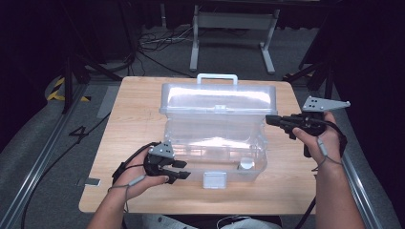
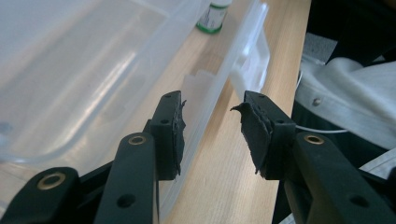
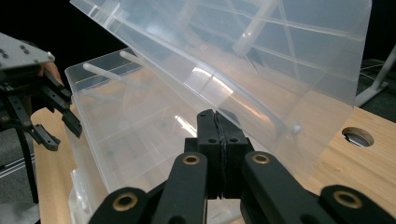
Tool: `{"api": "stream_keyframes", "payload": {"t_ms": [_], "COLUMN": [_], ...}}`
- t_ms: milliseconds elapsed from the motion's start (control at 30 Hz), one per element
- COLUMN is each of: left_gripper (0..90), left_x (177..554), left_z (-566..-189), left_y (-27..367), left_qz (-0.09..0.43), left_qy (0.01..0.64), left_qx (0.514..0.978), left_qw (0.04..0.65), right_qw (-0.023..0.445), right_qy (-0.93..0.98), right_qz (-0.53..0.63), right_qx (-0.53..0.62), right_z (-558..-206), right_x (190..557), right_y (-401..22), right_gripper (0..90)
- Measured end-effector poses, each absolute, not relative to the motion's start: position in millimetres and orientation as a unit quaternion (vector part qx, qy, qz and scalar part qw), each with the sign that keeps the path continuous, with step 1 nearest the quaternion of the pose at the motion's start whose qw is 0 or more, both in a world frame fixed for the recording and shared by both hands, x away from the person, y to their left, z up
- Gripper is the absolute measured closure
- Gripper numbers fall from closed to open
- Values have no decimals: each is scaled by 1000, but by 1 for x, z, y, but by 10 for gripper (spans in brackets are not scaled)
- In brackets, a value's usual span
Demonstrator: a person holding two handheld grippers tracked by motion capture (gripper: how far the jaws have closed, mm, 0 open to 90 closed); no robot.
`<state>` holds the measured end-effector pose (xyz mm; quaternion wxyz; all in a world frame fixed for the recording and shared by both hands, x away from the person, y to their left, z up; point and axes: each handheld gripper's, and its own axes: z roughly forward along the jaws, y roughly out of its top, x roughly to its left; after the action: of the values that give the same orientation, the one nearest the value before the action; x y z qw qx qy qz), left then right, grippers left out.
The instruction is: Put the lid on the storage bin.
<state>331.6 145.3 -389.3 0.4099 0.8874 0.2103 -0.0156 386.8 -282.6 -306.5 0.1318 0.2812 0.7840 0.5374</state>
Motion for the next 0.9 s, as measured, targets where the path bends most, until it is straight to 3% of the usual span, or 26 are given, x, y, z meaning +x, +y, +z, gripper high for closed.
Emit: {"api": "stream_keyframes", "payload": {"t_ms": [433,900], "left_gripper": [646,703], "left_x": [333,339], "left_z": [-365,-345], "left_y": [159,176], "left_qz": [-30,-10], "left_qy": [215,234], "left_qx": [866,842], "left_qw": [450,485], "right_qw": [128,126], "right_qy": [788,793], "right_qz": [533,525], "right_qx": [281,283], "right_z": [-309,-312], "right_x": [384,379], "right_y": [-281,-281], "right_gripper": [900,900]}}
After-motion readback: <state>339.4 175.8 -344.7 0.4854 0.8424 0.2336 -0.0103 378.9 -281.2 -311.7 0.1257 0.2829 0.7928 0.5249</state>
